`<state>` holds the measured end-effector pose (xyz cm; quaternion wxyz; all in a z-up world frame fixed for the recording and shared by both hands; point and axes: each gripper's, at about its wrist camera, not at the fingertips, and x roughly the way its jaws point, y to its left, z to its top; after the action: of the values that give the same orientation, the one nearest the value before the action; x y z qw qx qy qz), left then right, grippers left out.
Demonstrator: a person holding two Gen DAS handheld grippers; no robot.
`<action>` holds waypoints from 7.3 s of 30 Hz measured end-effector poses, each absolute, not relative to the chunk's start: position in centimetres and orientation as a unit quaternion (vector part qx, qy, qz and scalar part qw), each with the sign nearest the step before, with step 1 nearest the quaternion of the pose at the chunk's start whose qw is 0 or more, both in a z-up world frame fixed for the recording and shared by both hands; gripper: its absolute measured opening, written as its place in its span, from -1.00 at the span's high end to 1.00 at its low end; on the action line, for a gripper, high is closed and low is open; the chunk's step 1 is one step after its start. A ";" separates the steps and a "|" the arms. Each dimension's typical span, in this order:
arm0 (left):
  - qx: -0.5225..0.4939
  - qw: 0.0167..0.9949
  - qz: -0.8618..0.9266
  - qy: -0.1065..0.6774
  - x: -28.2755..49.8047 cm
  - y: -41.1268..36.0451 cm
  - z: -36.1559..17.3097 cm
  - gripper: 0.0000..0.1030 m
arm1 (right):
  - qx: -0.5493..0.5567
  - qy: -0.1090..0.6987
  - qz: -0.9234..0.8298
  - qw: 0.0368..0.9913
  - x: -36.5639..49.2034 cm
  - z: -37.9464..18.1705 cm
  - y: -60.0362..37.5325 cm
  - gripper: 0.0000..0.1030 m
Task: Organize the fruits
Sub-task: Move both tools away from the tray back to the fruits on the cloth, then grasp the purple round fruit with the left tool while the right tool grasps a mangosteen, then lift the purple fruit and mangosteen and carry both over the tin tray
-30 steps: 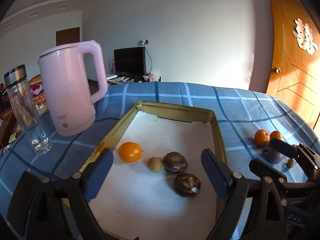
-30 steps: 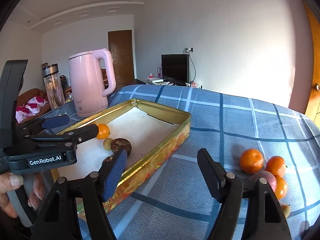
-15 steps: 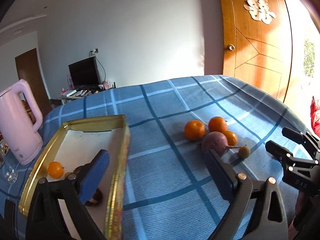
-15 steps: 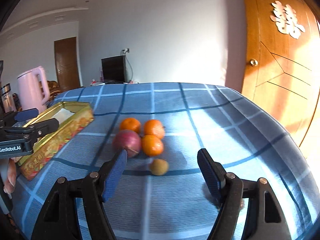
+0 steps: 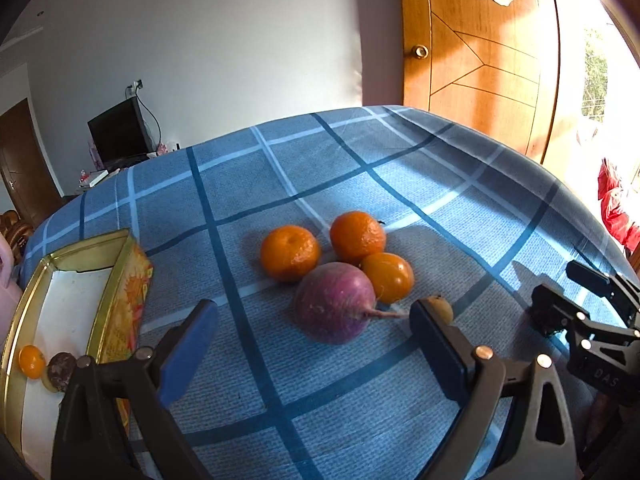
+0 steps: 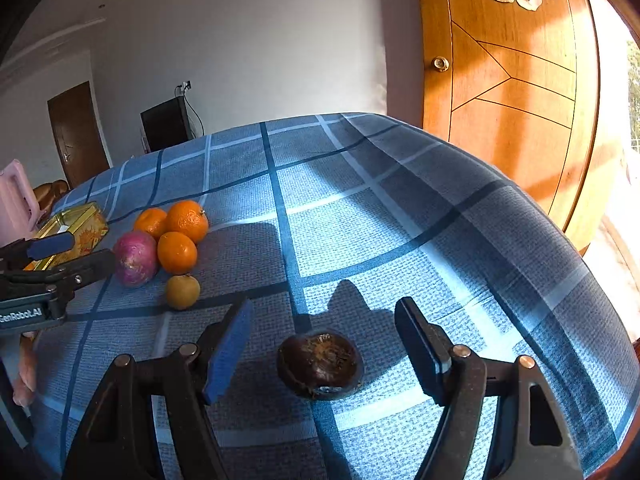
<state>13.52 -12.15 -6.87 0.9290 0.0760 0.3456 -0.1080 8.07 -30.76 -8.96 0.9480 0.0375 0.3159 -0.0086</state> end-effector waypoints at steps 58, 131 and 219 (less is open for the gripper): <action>0.021 0.903 -0.177 0.392 14.1 -11.0 -9.1 0.02 | 0.005 0.337 0.075 0.939 7.5 -9.1 -28.3 0.12; -0.024 0.969 -0.096 0.227 4.2 -0.2 -1.3 0.02 | -0.053 0.200 0.219 0.954 5.2 -0.6 -16.5 0.12; -0.056 0.955 0.091 0.278 4.8 16.2 -6.6 0.02 | -0.112 0.203 0.382 0.894 9.0 -3.3 3.8 0.11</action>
<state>4.84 16.24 -6.61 0.9547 -0.0560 0.2776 0.0908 8.97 3.78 -3.32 0.8945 -0.1121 0.2026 0.3825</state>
